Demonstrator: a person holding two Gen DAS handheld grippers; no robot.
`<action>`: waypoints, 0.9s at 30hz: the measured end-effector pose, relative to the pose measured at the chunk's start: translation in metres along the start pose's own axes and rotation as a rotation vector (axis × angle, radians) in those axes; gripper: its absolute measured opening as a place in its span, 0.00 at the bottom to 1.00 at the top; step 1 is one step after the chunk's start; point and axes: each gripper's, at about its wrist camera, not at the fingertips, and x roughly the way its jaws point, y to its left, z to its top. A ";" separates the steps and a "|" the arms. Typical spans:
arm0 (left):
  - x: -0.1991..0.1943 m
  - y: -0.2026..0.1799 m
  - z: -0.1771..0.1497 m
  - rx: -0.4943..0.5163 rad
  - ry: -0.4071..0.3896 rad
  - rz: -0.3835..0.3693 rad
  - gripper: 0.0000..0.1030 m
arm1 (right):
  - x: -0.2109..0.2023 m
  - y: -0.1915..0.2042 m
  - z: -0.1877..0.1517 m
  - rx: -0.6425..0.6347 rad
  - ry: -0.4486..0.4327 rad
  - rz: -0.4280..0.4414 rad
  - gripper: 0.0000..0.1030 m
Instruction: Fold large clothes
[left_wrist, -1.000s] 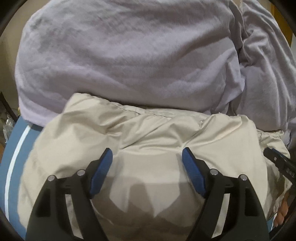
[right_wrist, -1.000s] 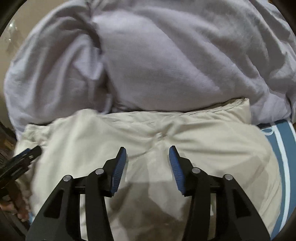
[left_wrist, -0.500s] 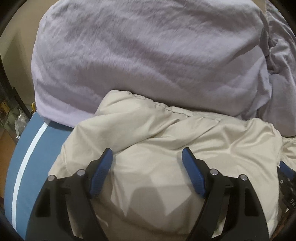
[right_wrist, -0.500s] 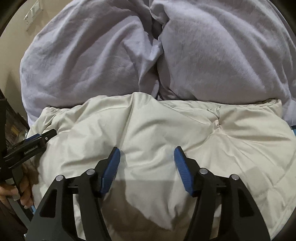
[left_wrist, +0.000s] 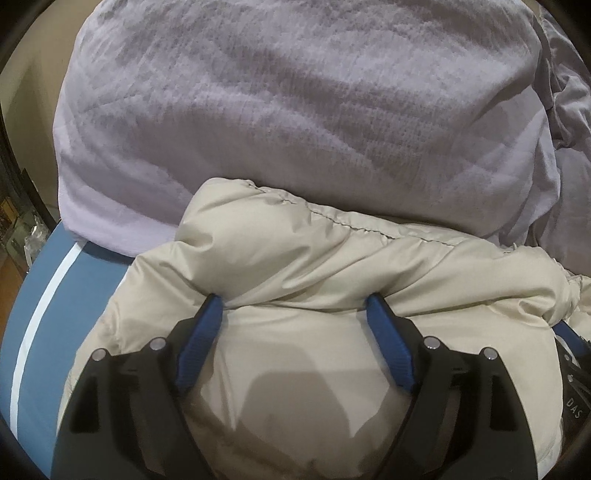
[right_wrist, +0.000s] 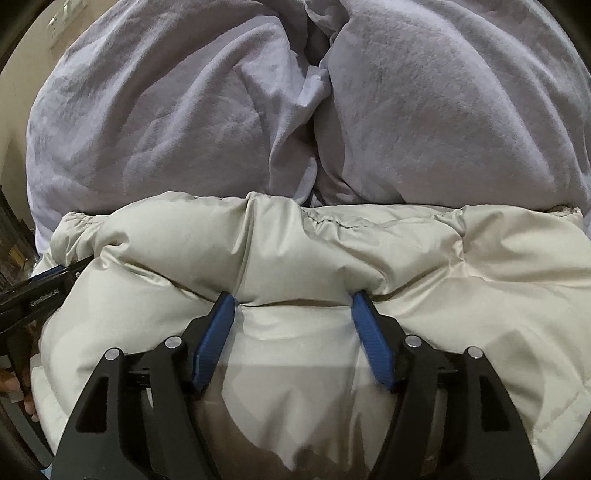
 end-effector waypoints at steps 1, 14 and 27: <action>-0.001 -0.003 0.000 0.002 0.003 0.002 0.79 | 0.000 0.001 0.000 -0.001 0.001 -0.001 0.66; -0.056 -0.018 0.001 0.007 -0.019 -0.125 0.76 | -0.069 -0.058 0.019 0.060 -0.015 -0.064 0.68; -0.062 -0.117 -0.009 0.174 0.007 -0.197 0.77 | -0.082 -0.127 0.000 0.110 -0.008 -0.219 0.71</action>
